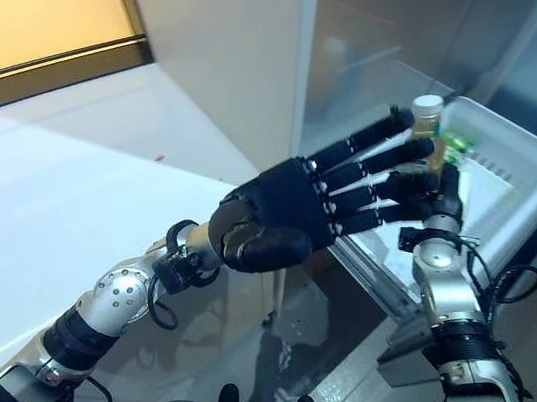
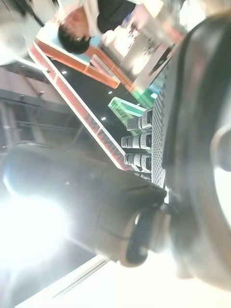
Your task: Put drinks into fridge and close the fridge
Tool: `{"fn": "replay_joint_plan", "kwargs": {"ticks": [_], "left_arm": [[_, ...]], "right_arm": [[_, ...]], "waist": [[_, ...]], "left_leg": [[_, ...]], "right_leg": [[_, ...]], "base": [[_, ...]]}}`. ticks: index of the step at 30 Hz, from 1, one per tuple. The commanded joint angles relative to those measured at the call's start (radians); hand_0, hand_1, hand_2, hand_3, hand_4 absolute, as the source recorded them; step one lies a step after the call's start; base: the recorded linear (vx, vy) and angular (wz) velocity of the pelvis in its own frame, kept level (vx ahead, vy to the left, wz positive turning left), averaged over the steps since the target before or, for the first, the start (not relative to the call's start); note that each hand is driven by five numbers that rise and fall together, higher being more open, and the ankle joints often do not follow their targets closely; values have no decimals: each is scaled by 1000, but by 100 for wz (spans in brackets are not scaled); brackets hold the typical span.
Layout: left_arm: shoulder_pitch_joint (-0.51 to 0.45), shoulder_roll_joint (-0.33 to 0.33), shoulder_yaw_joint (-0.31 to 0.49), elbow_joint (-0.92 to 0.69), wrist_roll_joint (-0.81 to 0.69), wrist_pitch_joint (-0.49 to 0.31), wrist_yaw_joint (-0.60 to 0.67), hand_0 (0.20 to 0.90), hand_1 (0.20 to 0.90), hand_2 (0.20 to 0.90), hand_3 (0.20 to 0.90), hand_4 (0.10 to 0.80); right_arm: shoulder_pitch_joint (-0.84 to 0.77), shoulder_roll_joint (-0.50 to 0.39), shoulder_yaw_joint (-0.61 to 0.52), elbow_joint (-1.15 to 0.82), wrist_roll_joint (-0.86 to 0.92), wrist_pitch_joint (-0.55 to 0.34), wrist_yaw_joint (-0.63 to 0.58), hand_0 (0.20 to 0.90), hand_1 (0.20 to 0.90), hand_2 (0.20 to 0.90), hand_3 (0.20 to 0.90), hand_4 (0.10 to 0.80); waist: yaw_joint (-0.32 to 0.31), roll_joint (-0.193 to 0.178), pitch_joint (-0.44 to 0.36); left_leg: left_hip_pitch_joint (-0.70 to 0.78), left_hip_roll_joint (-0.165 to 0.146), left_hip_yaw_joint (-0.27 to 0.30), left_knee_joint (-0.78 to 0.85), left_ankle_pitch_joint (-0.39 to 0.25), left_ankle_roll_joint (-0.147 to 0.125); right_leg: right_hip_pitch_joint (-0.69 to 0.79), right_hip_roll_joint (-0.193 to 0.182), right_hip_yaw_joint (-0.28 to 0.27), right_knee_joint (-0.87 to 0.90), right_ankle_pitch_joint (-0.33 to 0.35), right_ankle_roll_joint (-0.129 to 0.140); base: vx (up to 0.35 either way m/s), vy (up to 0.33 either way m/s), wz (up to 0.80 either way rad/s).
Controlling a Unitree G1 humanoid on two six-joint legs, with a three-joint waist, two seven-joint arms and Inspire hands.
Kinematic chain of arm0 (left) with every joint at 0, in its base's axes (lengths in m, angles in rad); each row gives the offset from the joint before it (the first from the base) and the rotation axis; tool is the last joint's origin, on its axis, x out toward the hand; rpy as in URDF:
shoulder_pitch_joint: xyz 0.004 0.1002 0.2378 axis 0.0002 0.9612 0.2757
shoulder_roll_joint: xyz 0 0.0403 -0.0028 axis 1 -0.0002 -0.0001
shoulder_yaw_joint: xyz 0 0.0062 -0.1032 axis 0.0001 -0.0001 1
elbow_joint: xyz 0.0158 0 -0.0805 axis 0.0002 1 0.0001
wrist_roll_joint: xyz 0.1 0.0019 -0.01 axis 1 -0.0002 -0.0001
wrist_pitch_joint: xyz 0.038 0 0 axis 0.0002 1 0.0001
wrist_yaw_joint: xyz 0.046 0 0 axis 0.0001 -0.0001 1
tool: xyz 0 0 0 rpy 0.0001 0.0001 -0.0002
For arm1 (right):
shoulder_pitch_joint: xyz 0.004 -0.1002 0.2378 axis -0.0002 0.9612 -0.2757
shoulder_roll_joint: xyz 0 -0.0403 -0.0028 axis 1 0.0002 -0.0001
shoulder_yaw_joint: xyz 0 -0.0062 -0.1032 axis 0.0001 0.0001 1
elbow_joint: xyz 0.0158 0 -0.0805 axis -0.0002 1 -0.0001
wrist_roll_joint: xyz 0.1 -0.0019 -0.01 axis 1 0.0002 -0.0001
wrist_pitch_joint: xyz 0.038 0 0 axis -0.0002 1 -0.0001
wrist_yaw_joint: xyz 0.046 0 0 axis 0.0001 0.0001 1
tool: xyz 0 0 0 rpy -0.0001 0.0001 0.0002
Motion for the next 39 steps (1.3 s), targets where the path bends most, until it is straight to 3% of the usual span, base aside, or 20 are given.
{"fn": "replay_joint_plan", "kwargs": {"ticks": [1,6,12,13,16,20,27,30,35,36,37,39], "left_arm": [[-4,-47,-14,2,-112,69,-82,900,900,900,900,800],[74,-17,-37,78,-10,202,-79,900,900,900,900,800],[196,75,-67,256,285,205,-71,900,900,900,900,800],[227,112,-82,323,353,155,-52,900,900,900,900,800],[267,142,-90,434,468,95,11,900,900,900,900,800],[302,167,-92,677,717,-97,106,900,900,900,900,800],[271,74,-43,1058,958,-350,301,900,900,900,900,800],[241,38,-12,1168,1010,-390,355,900,900,900,900,800],[198,8,34,1313,1042,-388,399,900,900,900,900,800],[192,4,41,1338,1044,-384,406,900,900,900,900,800],[191,3,45,1354,1042,-378,410,900,900,900,900,800],[192,2,57,1383,1034,-357,424,900,900,900,900,800]], "right_arm": [[-314,-127,-19,34,-51,-184,-4,300,300,300,200,100],[-345,-175,40,165,-78,-132,33,300,300,300,200,100],[-363,-222,78,238,-104,-82,87,300,300,300,200,100],[-371,-234,92,259,-105,-73,103,300,300,300,200,100],[-379,-249,104,297,-115,-47,143,300,300,300,200,100],[-370,-261,101,404,-142,0,251,300,300,300,200,100],[-379,-251,124,575,-213,85,379,300,300,300,200,100],[-391,-249,156,617,-270,119,437,300,300,300,200,100],[-409,-244,220,645,-398,138,511,300,300,300,200,100],[-416,-245,245,648,-438,137,525,413,413,413,332,232],[-422,-247,261,651,-468,143,543,900,900,900,900,800],[-433,-252,290,656,-498,151,584,900,900,900,900,800]], "waist": [[36,-38,-117],[60,-29,-110],[79,-5,-90],[82,2,-84],[89,12,-75],[104,14,-56],[112,-6,-18],[109,-12,2],[98,-19,32],[95,-20,36],[94,-20,38],[90,-22,41]], "left_leg": [[25,36,-39,2,-98,-50],[20,44,-53,2,-85,-62],[16,47,-76,2,-66,-72],[12,49,-76,2,-59,-76],[7,51,-75,5,-53,-81],[-12,56,-78,15,-42,-89],[-43,68,-78,28,-30,-94],[-54,71,-78,32,-28,-94],[-66,72,-76,35,-27,-89],[-68,72,-75,33,-27,-88],[-69,71,-76,32,-27,-87],[-69,71,-75,31,-28,-86]], "right_leg": [[24,44,-41,9,-34,-20],[32,43,-80,9,-42,-26],[36,43,-100,9,-45,-30],[35,42,-102,10,-46,-31],[34,39,-109,14,-50,-31],[24,35,-120,25,-57,-34],[-13,42,-122,52,-61,-43],[-28,45,-116,58,-59,-46],[-47,49,-96,58,-53,-45],[-50,51,-90,54,-50,-44],[-51,51,-86,52,-50,-44],[-54,52,-77,51,-48,-42]], "base": [[23,-20,36],[30,-20,31],[14,14,16],[0,31,13],[7,24,8],[8,-21,6],[-1,-80,7],[-23,-72,-3],[-33,-50,-6],[-18,-29,-13],[-12,-25,-18],[-1,-13,-11]]}}
